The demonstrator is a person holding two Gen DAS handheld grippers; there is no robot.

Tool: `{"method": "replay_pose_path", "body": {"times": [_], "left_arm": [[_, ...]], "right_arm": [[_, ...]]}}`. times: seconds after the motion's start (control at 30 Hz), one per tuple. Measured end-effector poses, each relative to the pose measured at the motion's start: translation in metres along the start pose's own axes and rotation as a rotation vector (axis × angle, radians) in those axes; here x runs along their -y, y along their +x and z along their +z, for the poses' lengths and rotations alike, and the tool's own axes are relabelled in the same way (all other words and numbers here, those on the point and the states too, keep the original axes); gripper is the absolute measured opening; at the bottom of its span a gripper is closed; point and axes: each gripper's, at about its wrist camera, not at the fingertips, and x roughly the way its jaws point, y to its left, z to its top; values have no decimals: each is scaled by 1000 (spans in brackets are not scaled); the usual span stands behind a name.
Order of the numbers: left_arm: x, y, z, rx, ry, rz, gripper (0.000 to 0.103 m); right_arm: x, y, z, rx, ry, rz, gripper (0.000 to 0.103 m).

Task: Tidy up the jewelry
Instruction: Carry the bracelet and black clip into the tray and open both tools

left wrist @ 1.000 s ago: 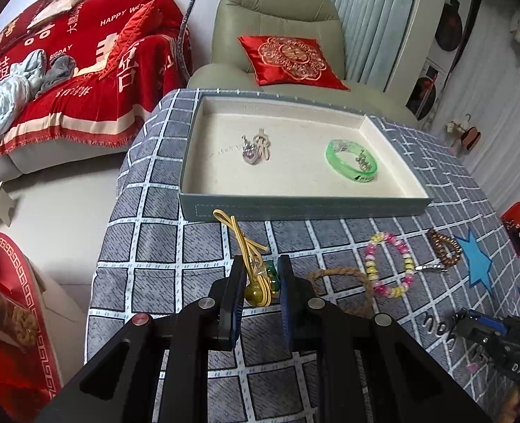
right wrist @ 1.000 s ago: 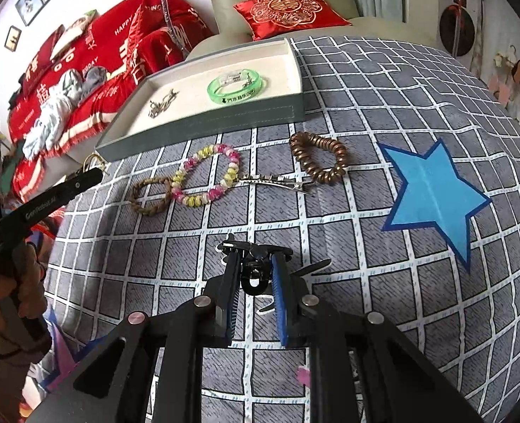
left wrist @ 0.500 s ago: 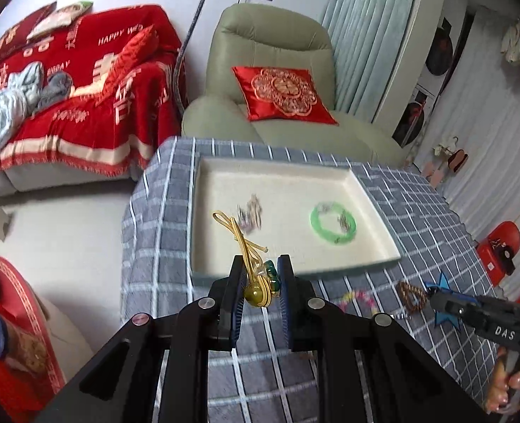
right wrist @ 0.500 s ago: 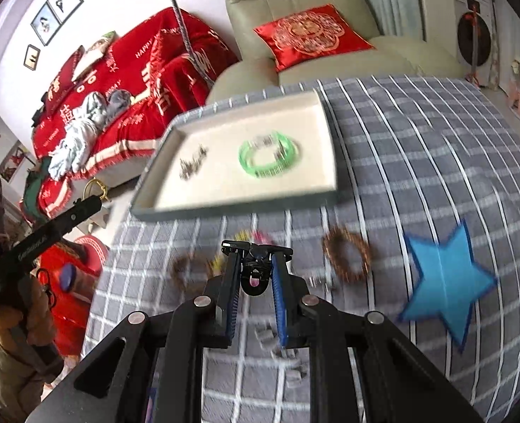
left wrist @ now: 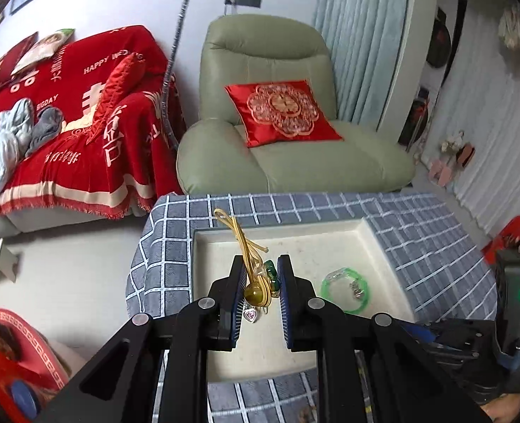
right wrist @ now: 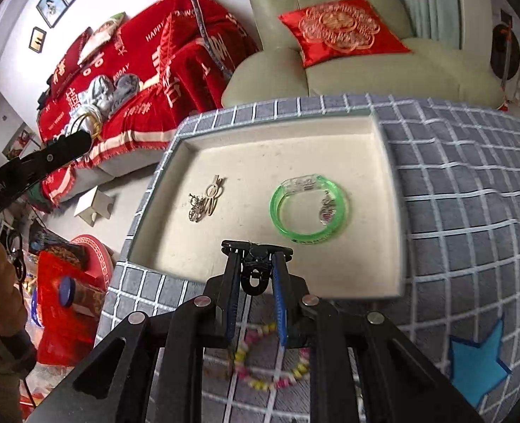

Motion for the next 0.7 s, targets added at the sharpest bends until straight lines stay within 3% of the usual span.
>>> {"method": "replay_pose_path", "body": {"times": [0.3,0.7], "left_arm": [[12,68,-46,-126,44,37,34],[13,108,-70,-189,60,94,34]], "right_arm": [[14,48,0,-73,17,-41,19],[42,58,16,-6,27,-171,19]]}}
